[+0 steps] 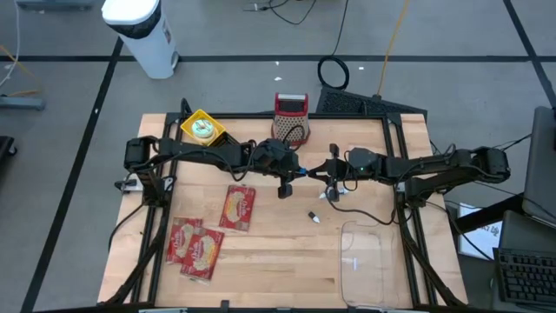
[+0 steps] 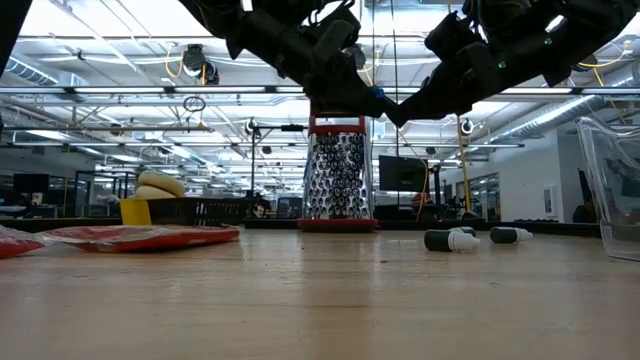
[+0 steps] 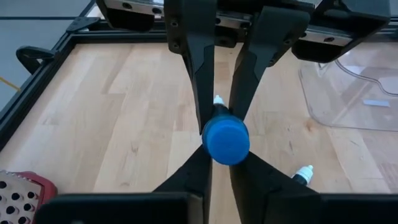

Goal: Pick & Place Food Item
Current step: Put the blue food coloring bottle into the black bin

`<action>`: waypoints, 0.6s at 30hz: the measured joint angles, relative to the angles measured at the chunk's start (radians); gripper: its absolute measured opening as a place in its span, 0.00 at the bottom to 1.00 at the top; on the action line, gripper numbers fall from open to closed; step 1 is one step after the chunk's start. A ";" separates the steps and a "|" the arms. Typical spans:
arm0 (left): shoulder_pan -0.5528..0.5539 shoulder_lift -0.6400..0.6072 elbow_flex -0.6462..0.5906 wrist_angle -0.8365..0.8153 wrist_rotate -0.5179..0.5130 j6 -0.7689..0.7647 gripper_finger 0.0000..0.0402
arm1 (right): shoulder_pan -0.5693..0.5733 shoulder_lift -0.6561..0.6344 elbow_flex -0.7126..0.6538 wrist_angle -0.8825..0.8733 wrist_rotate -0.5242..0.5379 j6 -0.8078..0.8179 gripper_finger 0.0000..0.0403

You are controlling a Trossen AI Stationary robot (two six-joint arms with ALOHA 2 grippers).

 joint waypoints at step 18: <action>-0.001 0.000 0.001 0.027 -0.001 0.002 0.50 | 0.001 0.002 0.000 -0.013 -0.010 -0.001 0.11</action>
